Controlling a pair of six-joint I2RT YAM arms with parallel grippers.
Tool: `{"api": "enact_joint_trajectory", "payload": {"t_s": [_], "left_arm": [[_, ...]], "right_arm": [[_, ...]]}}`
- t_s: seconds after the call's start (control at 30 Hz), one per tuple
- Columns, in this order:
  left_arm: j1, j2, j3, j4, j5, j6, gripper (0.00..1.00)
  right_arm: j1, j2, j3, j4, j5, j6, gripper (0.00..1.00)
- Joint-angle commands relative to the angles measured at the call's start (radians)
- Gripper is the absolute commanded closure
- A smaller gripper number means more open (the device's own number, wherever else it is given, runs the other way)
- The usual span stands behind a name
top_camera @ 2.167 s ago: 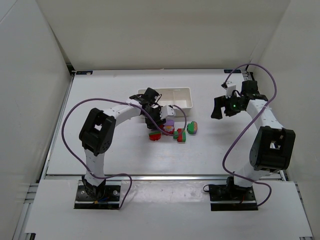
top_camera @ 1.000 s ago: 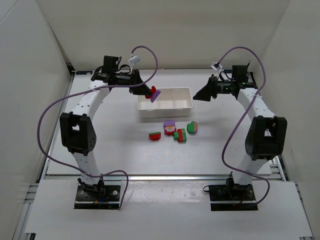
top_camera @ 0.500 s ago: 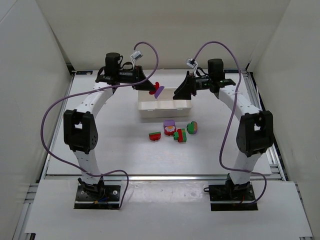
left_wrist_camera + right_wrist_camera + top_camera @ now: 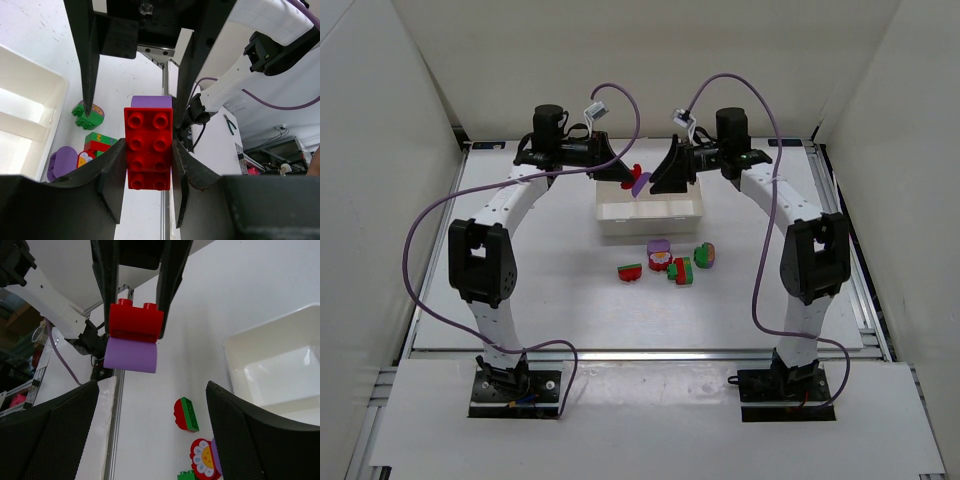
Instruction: Sort the legos into containers by color
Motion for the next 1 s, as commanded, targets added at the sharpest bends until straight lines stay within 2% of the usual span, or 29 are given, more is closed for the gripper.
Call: {"api": "enact_joint_trajectory", "payload": {"t_s": [0.0,0.43,0.5,0.53,0.63,0.9,0.97], "left_arm": [[-0.005,-0.001,0.013,0.02,0.02,0.014,0.85],[-0.029,0.036,0.034,0.02,0.028,0.034,0.85],[-0.033,0.036,0.033,0.02,0.026,0.036,0.85],[-0.033,0.036,0.031,0.02,0.026,0.036,0.85],[-0.033,0.034,0.033,0.02,0.022,0.04,0.85],[-0.033,0.022,0.036,0.026,-0.009,0.069,0.85],[-0.033,0.024,0.04,0.026,-0.012,0.072,0.85]], "right_arm": [[0.018,0.003,0.042,0.037,-0.056,-0.006,0.1],[0.058,0.027,0.093,0.016,-0.062,-0.023,0.12],[0.058,0.033,0.099,0.019,-0.061,-0.018,0.18],[0.061,0.038,0.102,0.021,-0.059,-0.017,0.28],[0.061,0.044,0.1,0.016,-0.061,-0.012,0.43],[0.061,0.047,0.097,-0.055,-0.07,-0.051,0.56],[0.06,0.049,0.102,-0.058,-0.07,-0.051,0.65]]}}
